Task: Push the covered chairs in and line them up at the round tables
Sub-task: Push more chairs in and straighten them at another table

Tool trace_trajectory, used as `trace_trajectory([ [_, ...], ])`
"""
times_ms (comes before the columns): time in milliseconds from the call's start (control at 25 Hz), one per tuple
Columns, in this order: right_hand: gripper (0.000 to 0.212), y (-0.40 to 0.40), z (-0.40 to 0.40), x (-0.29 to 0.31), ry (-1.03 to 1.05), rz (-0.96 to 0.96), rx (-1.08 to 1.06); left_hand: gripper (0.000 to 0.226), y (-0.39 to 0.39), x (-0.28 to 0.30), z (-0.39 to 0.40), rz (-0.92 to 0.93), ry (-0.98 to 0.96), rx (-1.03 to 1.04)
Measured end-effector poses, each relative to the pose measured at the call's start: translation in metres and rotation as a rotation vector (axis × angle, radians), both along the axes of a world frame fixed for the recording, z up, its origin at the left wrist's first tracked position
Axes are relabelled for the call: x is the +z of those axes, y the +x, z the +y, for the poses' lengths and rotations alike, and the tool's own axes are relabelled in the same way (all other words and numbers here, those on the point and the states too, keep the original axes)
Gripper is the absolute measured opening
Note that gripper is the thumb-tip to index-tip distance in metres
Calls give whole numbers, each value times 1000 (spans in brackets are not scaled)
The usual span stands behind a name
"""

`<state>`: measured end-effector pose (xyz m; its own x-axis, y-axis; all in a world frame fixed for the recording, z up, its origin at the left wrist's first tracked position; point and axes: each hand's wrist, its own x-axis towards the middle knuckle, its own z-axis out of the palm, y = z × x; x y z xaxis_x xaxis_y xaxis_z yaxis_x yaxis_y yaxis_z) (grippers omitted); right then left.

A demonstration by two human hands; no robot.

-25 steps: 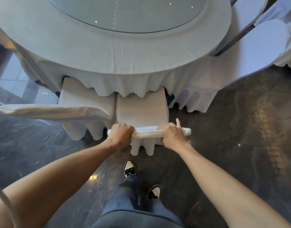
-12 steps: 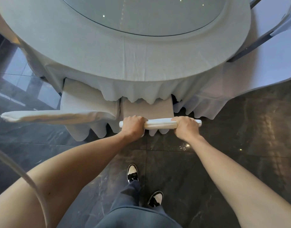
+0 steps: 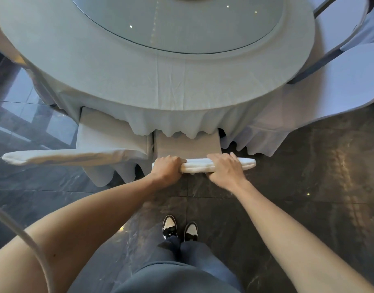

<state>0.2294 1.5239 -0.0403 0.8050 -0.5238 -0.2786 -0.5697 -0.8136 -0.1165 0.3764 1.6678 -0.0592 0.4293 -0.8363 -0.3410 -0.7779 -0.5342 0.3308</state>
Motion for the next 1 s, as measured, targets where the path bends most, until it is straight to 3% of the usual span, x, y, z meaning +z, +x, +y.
trace_trajectory([
  [120,30,21,26,3,-3,8,172,23,-3,6,12,-34,-4,31],
  [280,22,36,34,5,-50,111,224,34,-7,13,13,-37,11,69],
  [600,18,52,35,3,-155,245,197,29,-2,12,9,-16,-3,100],
  [840,21,56,43,4,-164,255,177,11,18,10,24,-45,-24,-40],
  [1000,22,59,54,5,-202,268,122,65,78,9,62,-265,-3,-68],
])
